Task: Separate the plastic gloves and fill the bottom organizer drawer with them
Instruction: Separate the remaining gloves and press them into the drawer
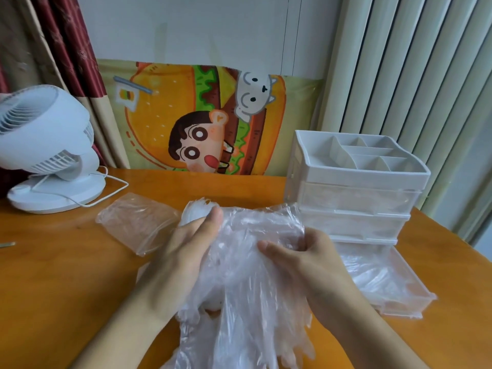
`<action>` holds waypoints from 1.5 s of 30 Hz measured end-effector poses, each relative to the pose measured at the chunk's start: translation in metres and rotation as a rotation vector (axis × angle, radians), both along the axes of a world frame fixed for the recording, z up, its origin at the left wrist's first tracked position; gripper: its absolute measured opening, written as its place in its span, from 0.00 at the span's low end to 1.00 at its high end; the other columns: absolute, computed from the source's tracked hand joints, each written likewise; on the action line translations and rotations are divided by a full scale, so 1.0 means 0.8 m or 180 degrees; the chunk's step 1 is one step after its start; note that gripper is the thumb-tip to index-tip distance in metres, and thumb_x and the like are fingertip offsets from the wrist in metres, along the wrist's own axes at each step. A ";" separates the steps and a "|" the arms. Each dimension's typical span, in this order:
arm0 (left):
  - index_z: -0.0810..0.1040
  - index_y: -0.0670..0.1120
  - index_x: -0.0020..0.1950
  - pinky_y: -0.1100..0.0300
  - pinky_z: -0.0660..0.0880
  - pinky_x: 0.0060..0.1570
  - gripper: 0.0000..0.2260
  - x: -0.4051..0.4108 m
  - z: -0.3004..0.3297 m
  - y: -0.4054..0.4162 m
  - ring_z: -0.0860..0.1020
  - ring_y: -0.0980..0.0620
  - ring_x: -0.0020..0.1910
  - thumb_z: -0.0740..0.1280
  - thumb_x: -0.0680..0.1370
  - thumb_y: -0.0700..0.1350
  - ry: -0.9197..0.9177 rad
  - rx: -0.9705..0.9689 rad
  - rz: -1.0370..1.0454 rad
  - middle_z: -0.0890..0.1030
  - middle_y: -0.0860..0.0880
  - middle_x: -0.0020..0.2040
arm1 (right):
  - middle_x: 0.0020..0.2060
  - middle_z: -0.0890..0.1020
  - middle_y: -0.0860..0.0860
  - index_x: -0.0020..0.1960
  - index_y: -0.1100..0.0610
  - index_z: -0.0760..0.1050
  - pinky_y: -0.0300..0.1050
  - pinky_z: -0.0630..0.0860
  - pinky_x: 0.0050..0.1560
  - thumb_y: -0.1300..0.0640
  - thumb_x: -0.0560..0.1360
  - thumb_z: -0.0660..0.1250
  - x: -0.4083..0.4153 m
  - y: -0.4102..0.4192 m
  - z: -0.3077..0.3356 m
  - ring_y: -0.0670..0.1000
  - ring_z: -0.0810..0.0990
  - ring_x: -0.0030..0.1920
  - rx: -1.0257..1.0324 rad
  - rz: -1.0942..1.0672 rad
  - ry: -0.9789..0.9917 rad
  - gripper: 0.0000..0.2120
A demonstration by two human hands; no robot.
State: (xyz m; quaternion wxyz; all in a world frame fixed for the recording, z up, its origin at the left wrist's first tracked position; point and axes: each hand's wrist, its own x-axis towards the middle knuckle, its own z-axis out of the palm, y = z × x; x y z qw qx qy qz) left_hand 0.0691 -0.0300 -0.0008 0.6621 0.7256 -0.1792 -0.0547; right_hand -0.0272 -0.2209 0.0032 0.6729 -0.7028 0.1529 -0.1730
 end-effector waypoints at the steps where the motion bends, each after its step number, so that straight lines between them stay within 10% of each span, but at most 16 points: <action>1: 0.79 0.55 0.54 0.58 0.73 0.55 0.13 -0.010 0.004 -0.004 0.79 0.54 0.50 0.61 0.84 0.61 -0.0150 0.0180 -0.0132 0.81 0.52 0.48 | 0.42 0.89 0.55 0.51 0.58 0.84 0.64 0.85 0.52 0.57 0.71 0.83 0.000 0.001 -0.001 0.58 0.90 0.43 0.0004 0.0005 -0.0016 0.12; 6: 0.80 0.43 0.59 0.38 0.81 0.53 0.34 -0.028 0.002 0.002 0.84 0.39 0.50 0.66 0.71 0.71 -0.0732 0.0749 0.0127 0.85 0.40 0.50 | 0.46 0.89 0.57 0.52 0.60 0.85 0.59 0.84 0.54 0.58 0.75 0.79 -0.002 -0.006 0.001 0.59 0.90 0.47 -0.0003 0.0449 -0.0137 0.09; 14: 0.71 0.30 0.43 0.52 0.64 0.38 0.25 -0.025 0.011 0.004 0.66 0.47 0.33 0.65 0.84 0.53 -0.0592 0.0147 0.0302 0.66 0.40 0.30 | 0.41 0.88 0.56 0.51 0.60 0.84 0.46 0.80 0.36 0.61 0.76 0.78 -0.005 -0.021 0.005 0.54 0.86 0.38 -0.0367 0.0815 -0.0074 0.05; 20: 0.74 0.34 0.48 0.47 0.70 0.45 0.38 -0.026 0.011 0.001 0.73 0.41 0.38 0.65 0.74 0.73 -0.0508 -0.0047 -0.0022 0.73 0.34 0.38 | 0.41 0.89 0.55 0.52 0.59 0.85 0.46 0.81 0.38 0.62 0.79 0.75 -0.003 -0.018 0.001 0.54 0.88 0.39 -0.0163 0.0650 -0.0111 0.02; 25: 0.81 0.46 0.55 0.31 0.79 0.55 0.26 -0.025 0.005 -0.002 0.81 0.31 0.50 0.73 0.72 0.68 -0.0503 0.0274 -0.0324 0.83 0.37 0.50 | 0.51 0.89 0.55 0.59 0.57 0.83 0.64 0.83 0.58 0.42 0.70 0.82 -0.002 -0.019 -0.004 0.59 0.89 0.52 0.0108 0.0543 0.0026 0.25; 28: 0.84 0.63 0.43 0.53 0.76 0.52 0.04 -0.029 0.011 -0.002 0.81 0.49 0.43 0.72 0.78 0.59 -0.0562 0.0247 -0.0261 0.83 0.49 0.43 | 0.43 0.89 0.56 0.48 0.58 0.86 0.55 0.82 0.49 0.47 0.76 0.78 -0.002 -0.018 0.000 0.58 0.89 0.44 0.0217 0.0371 -0.0096 0.13; 32: 0.86 0.54 0.51 0.55 0.76 0.60 0.08 -0.033 0.017 -0.001 0.84 0.61 0.51 0.67 0.82 0.53 -0.0351 0.0022 -0.0130 0.87 0.58 0.47 | 0.49 0.85 0.69 0.52 0.67 0.82 0.72 0.81 0.57 0.52 0.81 0.74 0.001 -0.018 -0.001 0.72 0.86 0.51 0.0444 0.0251 -0.0148 0.16; 36: 0.75 0.33 0.51 0.42 0.73 0.49 0.39 -0.029 0.016 0.006 0.76 0.41 0.41 0.71 0.72 0.72 -0.0135 0.0113 -0.0353 0.75 0.48 0.43 | 0.47 0.88 0.64 0.51 0.65 0.84 0.70 0.81 0.60 0.56 0.83 0.70 -0.001 -0.013 0.004 0.65 0.88 0.49 0.0531 0.0134 -0.0174 0.11; 40: 0.86 0.45 0.53 0.43 0.77 0.62 0.11 -0.036 0.019 0.000 0.86 0.47 0.54 0.73 0.79 0.52 0.0079 0.0065 -0.0623 0.88 0.49 0.51 | 0.47 0.88 0.63 0.51 0.65 0.84 0.67 0.82 0.60 0.59 0.84 0.68 -0.003 -0.008 0.006 0.64 0.88 0.50 0.0621 0.0166 -0.0204 0.10; 45: 0.85 0.46 0.60 0.40 0.75 0.67 0.11 -0.047 0.044 -0.011 0.85 0.47 0.58 0.74 0.78 0.45 0.0298 -0.0357 -0.0485 0.87 0.47 0.56 | 0.47 0.87 0.67 0.47 0.65 0.84 0.69 0.81 0.57 0.58 0.83 0.69 -0.004 -0.010 0.017 0.68 0.87 0.50 0.0516 0.0159 -0.0381 0.12</action>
